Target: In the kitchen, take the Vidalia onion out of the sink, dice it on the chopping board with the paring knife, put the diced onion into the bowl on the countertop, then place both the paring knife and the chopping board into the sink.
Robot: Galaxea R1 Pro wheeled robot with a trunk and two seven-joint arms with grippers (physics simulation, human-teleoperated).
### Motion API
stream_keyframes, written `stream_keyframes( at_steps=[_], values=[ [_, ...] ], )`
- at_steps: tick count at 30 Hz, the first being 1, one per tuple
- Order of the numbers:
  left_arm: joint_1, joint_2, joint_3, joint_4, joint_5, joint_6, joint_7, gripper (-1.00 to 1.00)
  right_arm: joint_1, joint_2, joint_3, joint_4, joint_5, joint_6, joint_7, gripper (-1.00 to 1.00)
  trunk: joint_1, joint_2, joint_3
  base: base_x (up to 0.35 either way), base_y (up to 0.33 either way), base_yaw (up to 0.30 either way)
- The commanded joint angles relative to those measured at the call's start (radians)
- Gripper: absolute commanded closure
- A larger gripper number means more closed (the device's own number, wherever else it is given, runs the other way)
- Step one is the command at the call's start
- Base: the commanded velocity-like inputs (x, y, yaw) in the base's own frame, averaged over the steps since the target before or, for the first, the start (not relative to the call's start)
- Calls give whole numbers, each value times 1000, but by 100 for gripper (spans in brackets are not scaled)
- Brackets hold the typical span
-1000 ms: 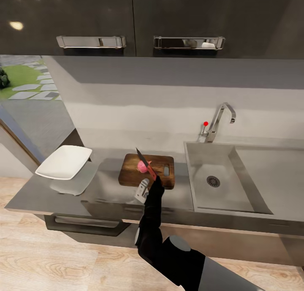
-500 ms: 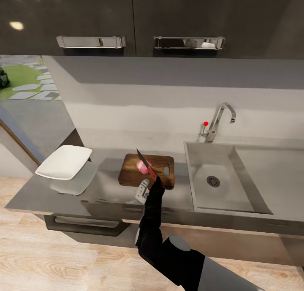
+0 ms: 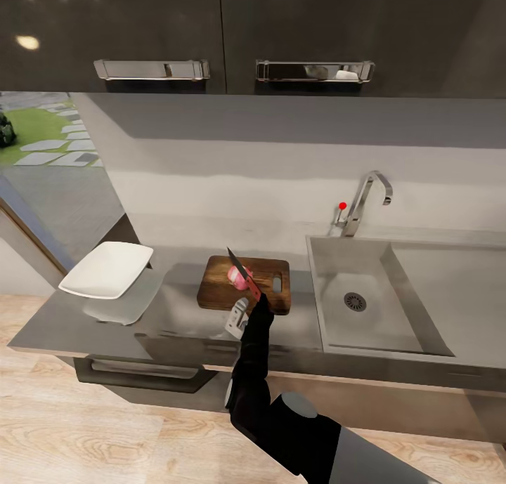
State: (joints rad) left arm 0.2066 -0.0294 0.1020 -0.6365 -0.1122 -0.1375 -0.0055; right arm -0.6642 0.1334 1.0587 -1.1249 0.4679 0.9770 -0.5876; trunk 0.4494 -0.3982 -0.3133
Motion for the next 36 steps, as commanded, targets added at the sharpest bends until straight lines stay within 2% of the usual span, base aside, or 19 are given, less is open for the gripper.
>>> stream_keyframes(
  at_steps=[1,36],
  values=[
    [1,-1,5,-2,-11,-2,-1,-100,-2,0,3,0,-6,3,-8,100,1,-2,-2,0,0,0],
    [1,-1,5,-2,-11,-2,-1,-100,-2,-1,3,2,-6,3,-8,100,1,-2,-2,0,0,0]
  ],
)
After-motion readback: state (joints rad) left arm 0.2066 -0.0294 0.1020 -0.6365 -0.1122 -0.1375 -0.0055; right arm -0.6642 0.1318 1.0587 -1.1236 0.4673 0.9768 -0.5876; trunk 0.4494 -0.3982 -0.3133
